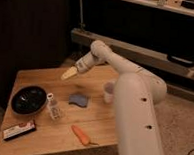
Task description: Knock the bottle over
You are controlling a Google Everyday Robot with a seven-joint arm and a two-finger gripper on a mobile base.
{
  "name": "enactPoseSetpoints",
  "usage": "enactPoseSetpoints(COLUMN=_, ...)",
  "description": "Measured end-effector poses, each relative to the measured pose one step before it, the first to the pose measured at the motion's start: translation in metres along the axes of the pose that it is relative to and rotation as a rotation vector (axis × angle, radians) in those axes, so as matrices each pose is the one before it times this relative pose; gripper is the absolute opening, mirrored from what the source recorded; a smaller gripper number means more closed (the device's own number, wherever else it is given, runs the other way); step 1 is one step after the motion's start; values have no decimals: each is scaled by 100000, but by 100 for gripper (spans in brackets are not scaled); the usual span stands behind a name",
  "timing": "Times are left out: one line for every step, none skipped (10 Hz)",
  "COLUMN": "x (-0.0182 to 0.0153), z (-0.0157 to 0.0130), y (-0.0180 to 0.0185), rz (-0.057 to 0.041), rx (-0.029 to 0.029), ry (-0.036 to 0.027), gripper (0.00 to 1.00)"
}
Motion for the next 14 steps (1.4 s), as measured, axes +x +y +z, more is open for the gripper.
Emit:
enactPoseSetpoints(x=-363, z=-972, y=686, rz=-2115, rx=8456, ry=-407, gripper=80)
enactPoseSetpoints(x=-546, z=-1303, y=1307, rz=-3785, rx=13216, ry=-546, gripper=80)
enactPoseSetpoints(x=-130, z=-616, y=830, rz=-2388, rx=7411, ry=-193, gripper=80)
enactPoseSetpoints(x=-4, z=-1098, y=1252, rz=-2534, rx=6925, ry=-551, gripper=77)
enactPoseSetpoints(x=443, z=-824, y=185, rz=-1157, rx=3962, ry=-4, gripper=69)
enactPoseSetpoints(x=338, z=-235, y=82, rz=23, rx=-1089, ry=-826, gripper=59)
enactPoseSetpoints(x=505, z=-104, y=-311, rz=-295, rx=-2796, ry=-1306, gripper=51)
enactPoseSetpoints(x=516, z=-196, y=-458, rz=-255, rx=-2244, ry=-1332, gripper=43)
enactPoseSetpoints(x=-115, z=-97, y=598, rz=-1973, rx=-3296, ry=-2534, gripper=33)
enactPoseSetpoints(x=-165, z=-46, y=741, rz=-2774, rx=-4870, ry=-2478, gripper=23)
enactPoseSetpoints(x=68, z=-256, y=79, rz=-1744, rx=-2953, ry=-1444, gripper=15)
enactPoseSetpoints(x=-275, z=-151, y=1083, rz=-3419, rx=-3466, ry=-1444, gripper=5)
enactPoseSetpoints(x=-527, z=14, y=1592, rz=-4052, rx=-2605, ry=-821, gripper=1)
enactPoseSetpoints(x=-399, z=-278, y=1774, rz=-4706, rx=-2310, ry=-538, gripper=0)
